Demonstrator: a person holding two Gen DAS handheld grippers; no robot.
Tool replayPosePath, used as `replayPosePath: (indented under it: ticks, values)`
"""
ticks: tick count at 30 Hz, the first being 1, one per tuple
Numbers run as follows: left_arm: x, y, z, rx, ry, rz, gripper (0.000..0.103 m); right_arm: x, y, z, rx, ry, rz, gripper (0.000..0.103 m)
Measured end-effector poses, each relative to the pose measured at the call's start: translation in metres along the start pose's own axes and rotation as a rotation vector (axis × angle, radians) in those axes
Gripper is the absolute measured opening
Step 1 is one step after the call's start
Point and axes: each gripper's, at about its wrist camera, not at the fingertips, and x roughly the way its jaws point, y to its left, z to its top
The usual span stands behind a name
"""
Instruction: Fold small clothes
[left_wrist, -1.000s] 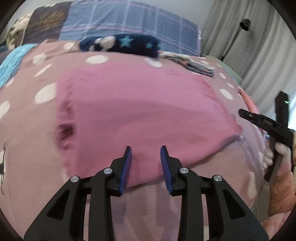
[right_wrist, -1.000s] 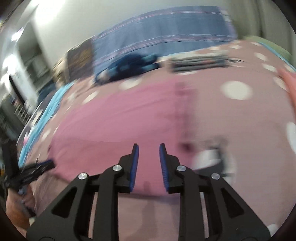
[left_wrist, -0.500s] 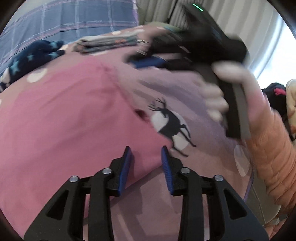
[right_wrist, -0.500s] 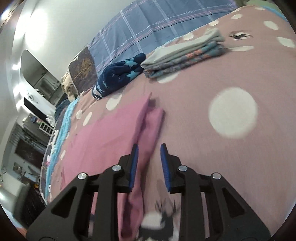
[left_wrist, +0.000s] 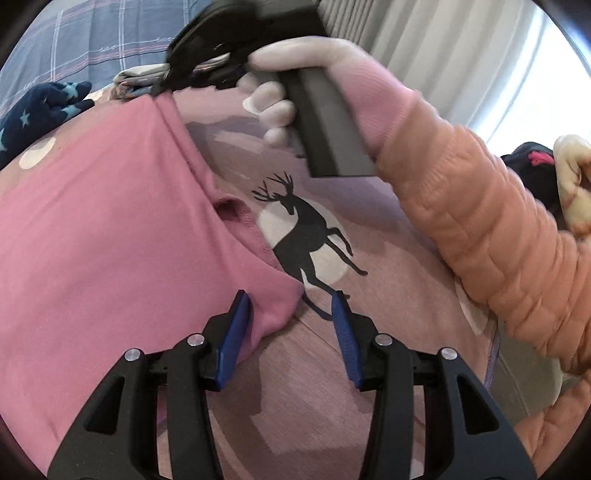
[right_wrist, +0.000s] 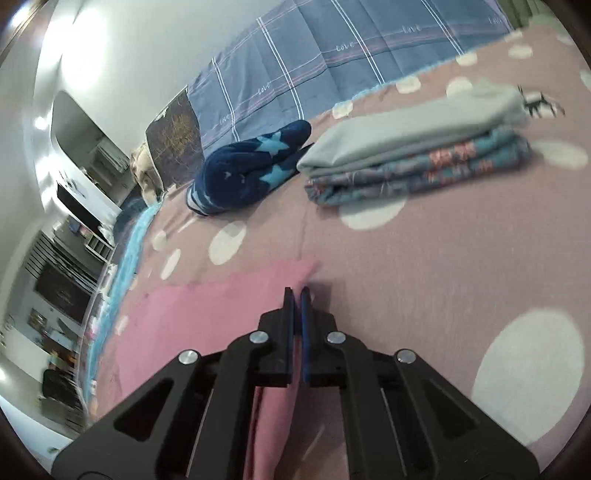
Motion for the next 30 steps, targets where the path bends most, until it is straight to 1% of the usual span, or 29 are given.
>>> replayPosePath:
  ticks: [2,3,5,6,7,8,9,10,11,12,13,15,16,17,18,19,21,22,23,25,26,27,28,29,30]
  values:
    - [0.000,0.001,0.001,-0.008,-0.002,-0.015,0.046,0.023,-0.006,-0.004,-0.035,0.065,-0.087,0.003]
    - [-0.001,0.002,0.000,-0.020,-0.005,-0.027,0.046,0.030,-0.009,-0.005,-0.036,0.077,-0.093,0.003]
    - [-0.003,0.003,-0.001,-0.030,-0.015,-0.042,0.046,0.027,-0.019,-0.007,0.014,0.049,-0.077,0.005]
    - [-0.005,0.004,-0.002,-0.038,-0.023,-0.060,0.046,0.019,-0.022,-0.006,0.043,0.029,-0.079,0.009]
    - [-0.006,0.005,-0.002,-0.041,-0.027,-0.074,0.046,0.007,-0.023,-0.006,0.053,0.010,-0.095,0.012]
    - [-0.007,0.005,-0.002,-0.046,-0.030,-0.094,0.046,-0.010,-0.021,-0.008,0.031,-0.017,-0.122,0.012]
    - [-0.009,0.006,-0.002,-0.051,-0.034,-0.118,0.046,-0.020,-0.018,-0.012,0.007,-0.028,-0.117,0.012]
    - [-0.011,0.006,-0.002,-0.055,-0.039,-0.143,0.046,-0.033,-0.013,-0.018,-0.021,-0.029,-0.088,0.012]
    - [-0.013,0.005,-0.003,-0.055,-0.042,-0.152,0.046,-0.041,-0.011,-0.023,-0.035,-0.022,-0.059,0.012]
    - [-0.016,0.005,-0.003,-0.058,-0.043,-0.158,0.046,-0.053,-0.004,-0.036,-0.062,0.000,-0.006,0.012]
    - [-0.022,0.007,-0.003,-0.062,-0.051,-0.155,0.046,-0.061,0.000,-0.048,-0.089,0.021,0.023,0.012]
    - [-0.036,0.013,-0.004,-0.064,-0.085,-0.104,0.046,-0.077,0.014,-0.083,-0.160,0.069,0.043,0.012]
    - [-0.046,0.017,-0.005,-0.063,-0.106,-0.056,0.046,-0.084,0.018,-0.098,-0.179,0.084,0.047,0.013]
    - [-0.055,0.021,-0.008,-0.063,-0.122,-0.007,0.046,-0.090,0.021,-0.112,-0.184,0.096,0.061,0.017]
    - [-0.061,0.025,-0.010,-0.064,-0.130,0.033,0.046,-0.096,0.022,-0.129,-0.166,0.110,0.094,0.019]
    - [-0.069,0.031,-0.012,-0.069,-0.138,0.096,0.046,-0.100,0.022,-0.142,-0.138,0.120,0.117,0.020]
    - [-0.078,0.042,-0.016,-0.089,-0.150,0.172,0.046,-0.102,0.030,-0.160,-0.116,0.125,0.150,0.021]
    - [-0.081,0.051,-0.018,-0.110,-0.149,0.201,0.046,-0.103,0.033,-0.164,-0.117,0.126,0.150,0.022]
    - [-0.083,0.054,-0.021,-0.124,-0.145,0.217,0.046,-0.101,0.039,-0.169,-0.122,0.127,0.147,0.027]
    - [-0.080,0.060,-0.024,-0.127,-0.147,0.240,0.046,-0.097,0.047,-0.173,-0.139,0.141,0.156,0.031]
    - [-0.076,0.060,-0.027,-0.125,-0.140,0.249,0.046,-0.092,0.049,-0.176,-0.149,0.156,0.124,0.027]
    - [-0.071,0.062,-0.026,-0.130,-0.124,0.257,0.046,-0.088,0.048,-0.178,-0.152,0.175,0.079,0.016]
    - [-0.062,0.062,-0.032,-0.144,-0.077,0.272,0.046,-0.082,0.047,-0.181,-0.143,0.196,0.026,0.006]
    - [-0.048,0.069,-0.033,-0.157,-0.022,0.291,0.046,-0.082,0.038,-0.183,-0.098,0.195,0.037,0.006]
    - [-0.043,0.069,-0.038,-0.151,-0.014,0.309,0.046,-0.085,0.033,-0.184,-0.062,0.195,0.050,0.004]
